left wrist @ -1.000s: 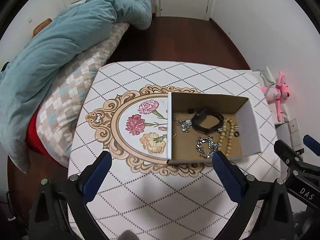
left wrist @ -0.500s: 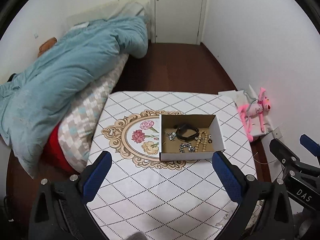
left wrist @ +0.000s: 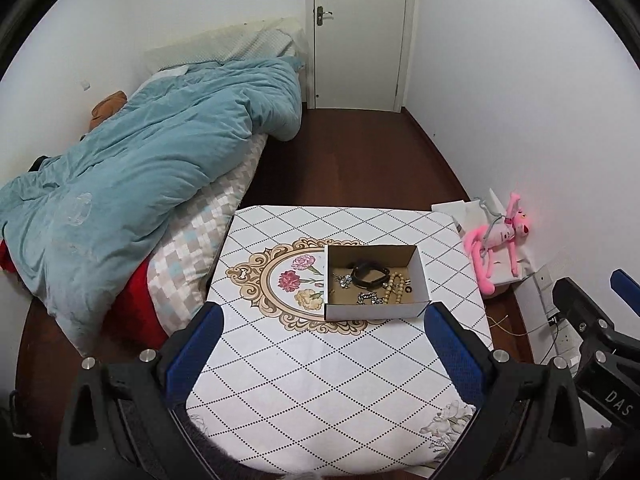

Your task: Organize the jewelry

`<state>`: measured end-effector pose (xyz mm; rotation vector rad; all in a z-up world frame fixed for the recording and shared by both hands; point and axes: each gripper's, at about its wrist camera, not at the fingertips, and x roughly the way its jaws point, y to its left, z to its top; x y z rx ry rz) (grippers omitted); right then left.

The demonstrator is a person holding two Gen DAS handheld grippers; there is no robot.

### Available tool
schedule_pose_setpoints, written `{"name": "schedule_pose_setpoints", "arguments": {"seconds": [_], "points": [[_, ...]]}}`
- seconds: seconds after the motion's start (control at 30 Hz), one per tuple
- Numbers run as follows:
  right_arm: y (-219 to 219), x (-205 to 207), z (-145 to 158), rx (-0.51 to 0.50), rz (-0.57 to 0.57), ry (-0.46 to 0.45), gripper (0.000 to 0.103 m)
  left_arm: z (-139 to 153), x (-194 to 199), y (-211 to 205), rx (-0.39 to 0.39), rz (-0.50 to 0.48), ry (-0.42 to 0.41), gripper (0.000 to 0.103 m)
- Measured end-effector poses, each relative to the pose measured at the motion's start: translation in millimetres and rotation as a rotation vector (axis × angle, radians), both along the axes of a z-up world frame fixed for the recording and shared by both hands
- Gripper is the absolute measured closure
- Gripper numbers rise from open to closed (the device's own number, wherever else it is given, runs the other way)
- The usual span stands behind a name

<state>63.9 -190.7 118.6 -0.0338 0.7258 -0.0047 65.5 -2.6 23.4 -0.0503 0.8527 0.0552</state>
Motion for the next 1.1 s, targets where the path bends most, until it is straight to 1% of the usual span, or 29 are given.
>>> {"name": "schedule_pose_setpoints", "arguments": {"seconds": [0.13, 0.23, 0.5, 0.7, 0.87, 1.1], "points": [[2, -6, 8, 0.007, 0.007, 0.005, 0.000, 5, -3, 2, -0.009, -0.003, 0.011, 0.001], [3, -7, 11, 0.013, 0.008, 0.015, 0.000, 8, -2, 2, -0.001, -0.003, 0.020, 0.001], [4, 12, 10, 0.007, 0.007, 0.052, 0.000, 2, 19, 1, 0.001, -0.004, 0.069, 0.001], [5, 39, -3, -0.010, 0.003, 0.109, 0.000, -14, 43, 2, 0.007, 0.001, 0.134, 0.001], [4, 60, -16, -0.010, 0.002, 0.148, 0.000, -21, 54, 2, 0.008, 0.004, 0.160, 0.001], [4, 78, -34, -0.023, -0.005, 0.197, 0.000, -32, 68, 2, 0.016, 0.004, 0.189, 0.001]]}}
